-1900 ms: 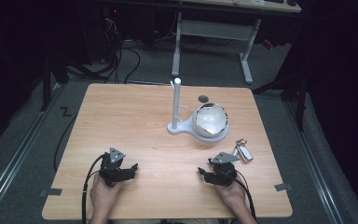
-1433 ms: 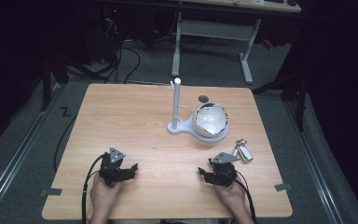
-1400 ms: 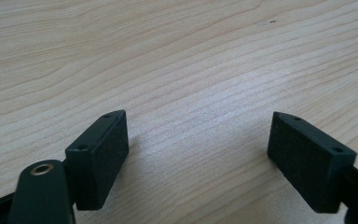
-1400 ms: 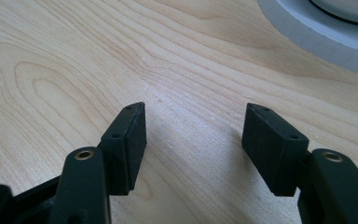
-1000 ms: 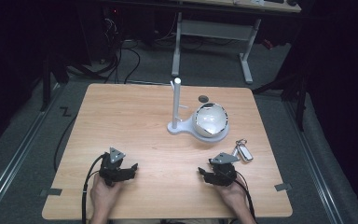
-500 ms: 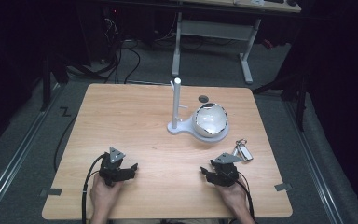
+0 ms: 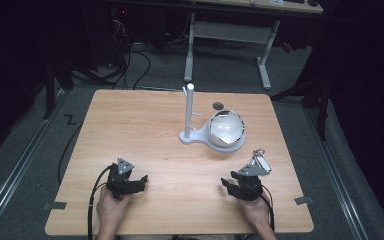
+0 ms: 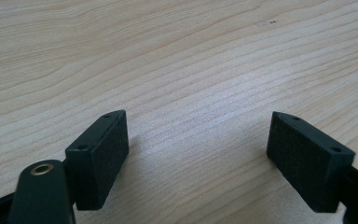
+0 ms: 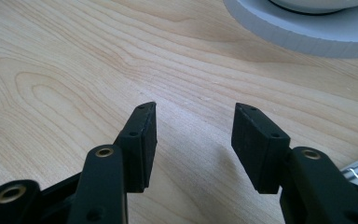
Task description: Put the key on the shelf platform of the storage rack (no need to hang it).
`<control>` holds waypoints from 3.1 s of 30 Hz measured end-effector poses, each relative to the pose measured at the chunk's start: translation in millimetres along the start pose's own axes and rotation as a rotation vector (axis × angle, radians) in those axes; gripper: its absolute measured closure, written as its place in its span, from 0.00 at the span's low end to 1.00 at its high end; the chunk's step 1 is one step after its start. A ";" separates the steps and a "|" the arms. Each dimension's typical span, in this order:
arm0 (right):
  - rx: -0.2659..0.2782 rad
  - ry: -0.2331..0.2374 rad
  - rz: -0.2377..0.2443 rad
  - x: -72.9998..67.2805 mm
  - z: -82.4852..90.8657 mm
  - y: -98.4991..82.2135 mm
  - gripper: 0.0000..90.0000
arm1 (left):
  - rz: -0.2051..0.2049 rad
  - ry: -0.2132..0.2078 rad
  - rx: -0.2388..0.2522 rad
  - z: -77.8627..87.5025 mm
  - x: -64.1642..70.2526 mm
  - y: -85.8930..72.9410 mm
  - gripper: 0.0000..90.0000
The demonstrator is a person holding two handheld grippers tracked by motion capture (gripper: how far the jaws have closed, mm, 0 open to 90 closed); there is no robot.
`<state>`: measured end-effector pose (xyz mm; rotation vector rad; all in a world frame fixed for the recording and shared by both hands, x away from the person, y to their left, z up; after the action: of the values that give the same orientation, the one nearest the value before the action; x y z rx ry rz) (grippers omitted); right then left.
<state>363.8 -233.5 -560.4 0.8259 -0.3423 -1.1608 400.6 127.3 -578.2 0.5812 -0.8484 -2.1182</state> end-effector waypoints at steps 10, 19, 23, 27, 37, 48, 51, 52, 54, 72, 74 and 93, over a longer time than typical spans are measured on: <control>0.015 -0.015 -0.033 12.3 11.9 -0.6 0.57 | 0.000 0.000 0.000 0.0 0.0 0.0 0.23; 0.029 -0.032 -0.053 22.6 22.0 -1.1 0.57 | 0.000 0.000 0.000 0.0 0.0 0.0 0.23; 0.039 -0.043 -0.061 28.3 26.5 0.2 0.57 | 0.000 0.000 0.000 0.0 0.0 0.0 0.23; 0.059 -0.061 -0.089 38.3 32.4 1.9 0.57 | 0.000 0.000 0.000 0.0 0.0 0.0 0.23; 0.084 -0.099 -0.123 58.6 45.9 6.1 0.57 | 0.000 0.000 0.000 0.0 0.0 0.0 0.23; 0.073 -0.158 -0.156 85.3 50.6 7.7 0.56 | 0.000 0.000 0.000 0.0 0.0 0.0 0.23; 0.065 -0.177 -0.160 93.6 48.5 9.8 0.55 | 0.000 -0.001 -0.001 0.1 0.1 0.0 0.23; 0.065 -0.177 -0.160 93.6 48.5 9.8 0.55 | 0.000 0.000 0.000 0.0 0.0 0.0 0.23; 0.061 -0.186 -0.165 98.6 46.6 11.3 0.54 | 0.000 0.001 0.000 0.0 0.0 0.0 0.23; 0.017 -0.213 -0.228 125.3 26.6 10.1 0.49 | -0.001 -0.001 -0.001 0.1 0.1 0.0 0.23; 0.015 -0.216 -0.229 125.6 25.3 10.4 0.50 | -0.001 0.000 -0.001 0.1 0.1 0.0 0.23; -0.023 -0.247 -0.193 125.5 13.8 6.8 0.55 | -0.001 0.000 -0.002 0.1 0.1 0.0 0.23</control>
<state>408.5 -351.5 -567.2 0.7077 -0.4587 -1.4499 400.5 127.3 -578.1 0.5806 -0.8468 -2.1197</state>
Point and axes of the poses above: each handheld gripper's, and its own axes: z roughly backward along the jaws, y roughly out of its top, x roughly to its right, the point moved 6 cm from there along -z, roughly forward along the jaws, and after that the axes turned 11 degrees about -z, right-handed, at the moved point
